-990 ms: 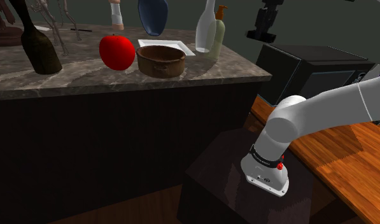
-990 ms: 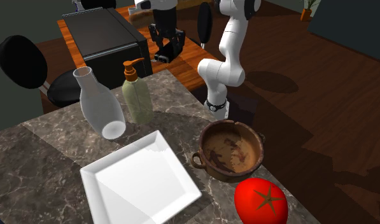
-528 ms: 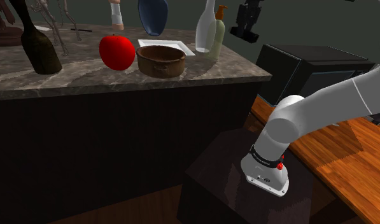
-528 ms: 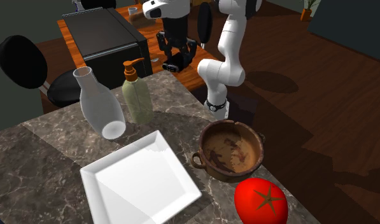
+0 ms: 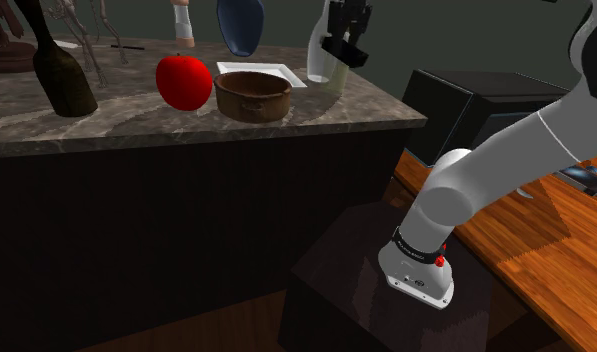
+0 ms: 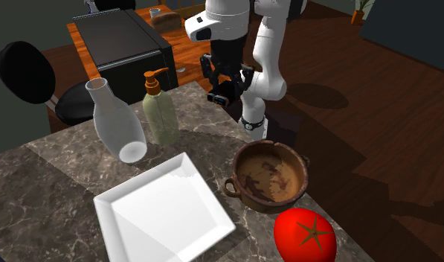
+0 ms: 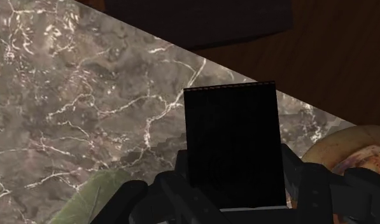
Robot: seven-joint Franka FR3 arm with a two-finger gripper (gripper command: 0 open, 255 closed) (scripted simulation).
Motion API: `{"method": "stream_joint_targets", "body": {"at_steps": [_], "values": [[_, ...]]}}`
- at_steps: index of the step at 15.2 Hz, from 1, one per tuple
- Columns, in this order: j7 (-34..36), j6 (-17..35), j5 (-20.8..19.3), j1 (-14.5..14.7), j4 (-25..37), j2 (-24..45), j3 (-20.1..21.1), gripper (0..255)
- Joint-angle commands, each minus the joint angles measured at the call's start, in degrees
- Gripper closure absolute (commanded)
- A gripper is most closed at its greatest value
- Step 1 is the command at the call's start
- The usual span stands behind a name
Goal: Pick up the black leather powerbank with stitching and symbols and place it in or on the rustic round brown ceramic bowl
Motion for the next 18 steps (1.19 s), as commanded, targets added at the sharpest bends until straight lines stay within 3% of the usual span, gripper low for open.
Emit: {"method": "stream_joint_targets", "body": {"at_steps": [1,9,16,18], "values": [[2.1,0.7,0.8,0.5,1.8,2.5,1.5,255],[11.2,1.9,2.5,2.9,13.1,14.9,8.2,255],[19.0,0.6,1.1,5.7,27.5,28.0,13.1,255],[18.8,2.5,1.3,5.7,24.8,27.1,13.0,255]]}}
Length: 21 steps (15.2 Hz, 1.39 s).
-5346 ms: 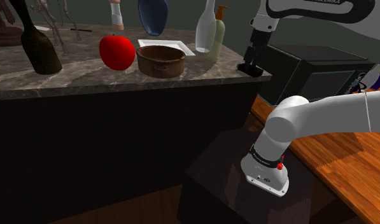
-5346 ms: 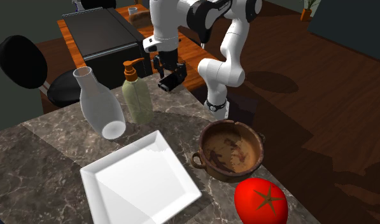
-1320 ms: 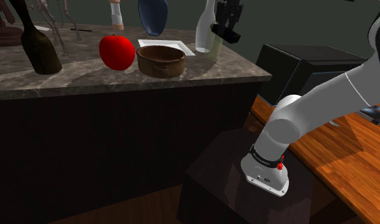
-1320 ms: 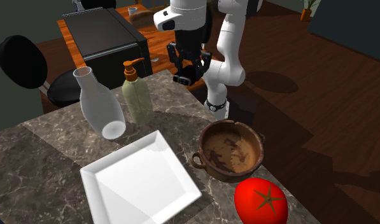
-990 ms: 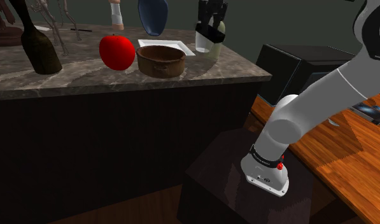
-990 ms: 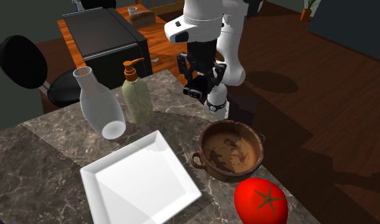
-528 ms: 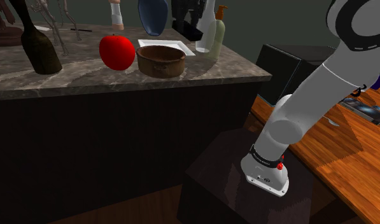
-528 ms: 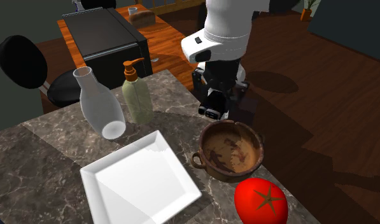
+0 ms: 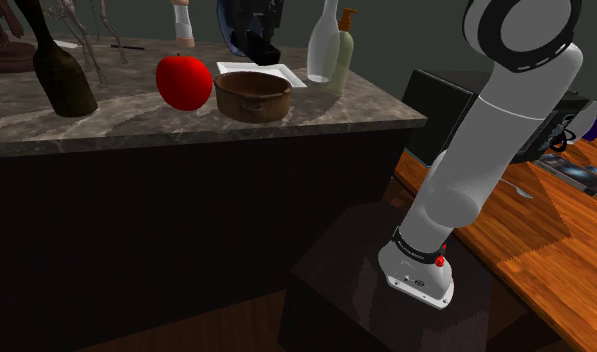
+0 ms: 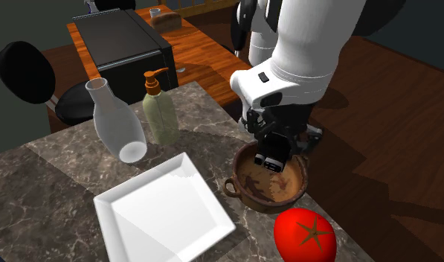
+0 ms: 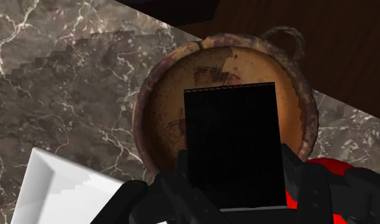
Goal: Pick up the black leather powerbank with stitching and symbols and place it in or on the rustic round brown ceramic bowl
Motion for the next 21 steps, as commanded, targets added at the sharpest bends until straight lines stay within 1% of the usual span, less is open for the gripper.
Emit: {"method": "stream_joint_targets", "body": {"at_steps": [1,11,18,19,21], "values": [[0.1,1.7,0.1,0.0,-2.3,-0.6,0.0,255],[-0.5,10.5,0.7,-0.1,-14.1,-3.7,-0.2,255],[-0.5,10.5,0.7,-0.1,-14.1,-3.7,-0.2,255],[-0.5,10.5,0.7,-0.1,-14.1,-3.7,-0.2,0],[-0.5,10.5,0.7,-0.1,-14.1,-3.7,-0.2,0]]}}
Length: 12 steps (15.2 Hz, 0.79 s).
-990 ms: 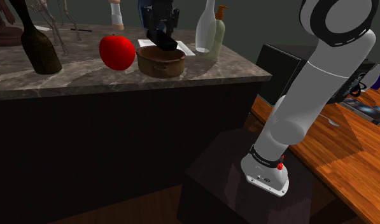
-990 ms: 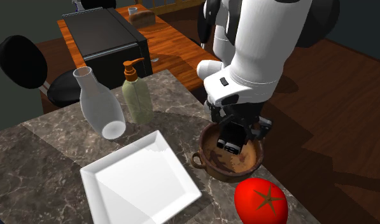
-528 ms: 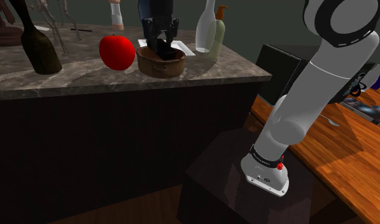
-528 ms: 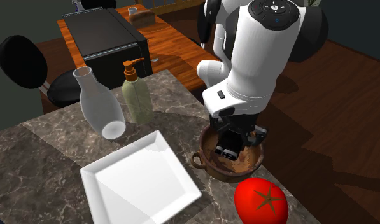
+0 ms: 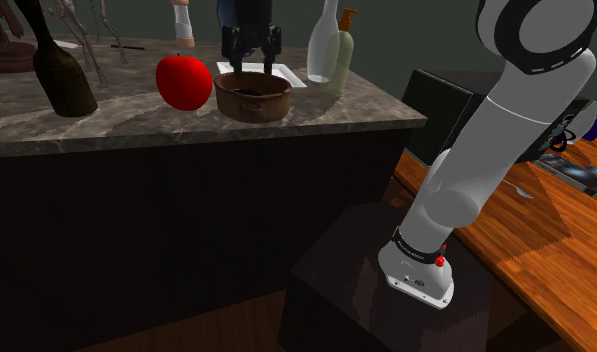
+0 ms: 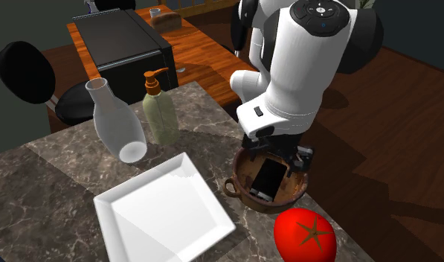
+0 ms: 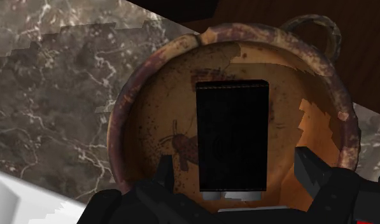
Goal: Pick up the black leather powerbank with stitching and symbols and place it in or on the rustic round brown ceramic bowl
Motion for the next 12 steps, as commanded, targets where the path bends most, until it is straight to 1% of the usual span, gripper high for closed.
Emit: {"method": "stream_joint_targets", "body": {"at_steps": [1,3,7,12], "values": [[0.0,0.0,0.0,0.0,0.0,0.0,0.0,0],[0.0,0.0,0.0,0.0,0.0,0.0,0.0,0],[0.5,-8.0,-0.6,0.1,10.9,2.9,0.2,0],[0.5,-8.0,-0.6,0.1,10.9,2.9,0.2,0]]}}
